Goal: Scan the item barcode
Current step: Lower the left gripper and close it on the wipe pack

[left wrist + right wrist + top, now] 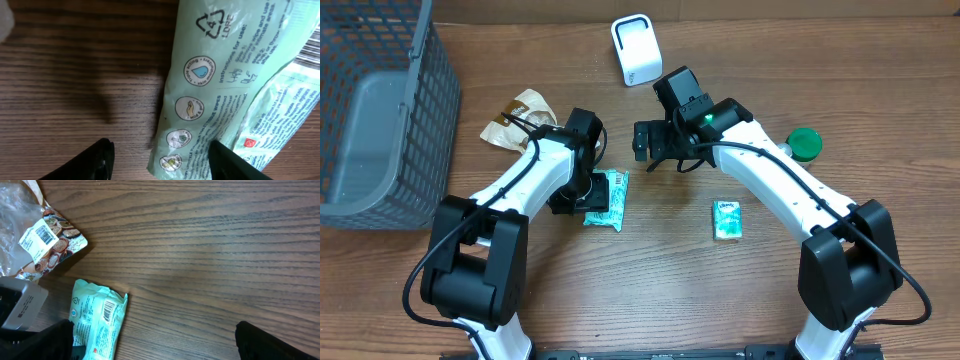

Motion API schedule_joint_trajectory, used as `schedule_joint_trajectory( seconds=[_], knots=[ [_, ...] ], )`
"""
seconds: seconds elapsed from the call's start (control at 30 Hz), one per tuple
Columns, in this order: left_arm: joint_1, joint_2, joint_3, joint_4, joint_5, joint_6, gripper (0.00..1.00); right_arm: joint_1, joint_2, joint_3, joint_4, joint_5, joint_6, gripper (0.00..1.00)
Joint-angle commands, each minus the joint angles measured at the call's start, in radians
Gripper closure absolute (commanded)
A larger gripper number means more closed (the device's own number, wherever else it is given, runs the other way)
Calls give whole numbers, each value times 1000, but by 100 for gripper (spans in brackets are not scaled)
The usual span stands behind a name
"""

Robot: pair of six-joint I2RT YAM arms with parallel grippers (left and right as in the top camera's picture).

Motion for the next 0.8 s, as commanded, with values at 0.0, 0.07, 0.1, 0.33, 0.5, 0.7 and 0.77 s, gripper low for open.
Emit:
schedule_joint_trajectory(
  seconds=[0.0, 0.07, 0.1, 0.33, 0.5, 0.7, 0.77],
  knots=[
    [-6, 36, -9, 11, 8, -10, 37, -3, -2, -4, 6, 6, -1, 0],
    [-6, 43, -9, 9, 11, -10, 36, -3, -2, -4, 6, 6, -1, 0],
    [-6, 47, -9, 8, 11, -10, 37, -3, -2, -4, 6, 6, -1, 0],
    [3, 41, 11, -17, 17, 5, 62, -3, -2, -4, 6, 6, -1, 0],
    [17, 26, 57, -55, 26, 6, 46, -3, -2, -4, 6, 6, -1, 0],
    [20, 26, 61, -74, 56, 28, 32, -3, -2, -4, 6, 6, -1, 0],
    [20, 26, 60, -72, 55, 32, 31, -3, -2, -4, 7, 6, -1, 0]
  ],
)
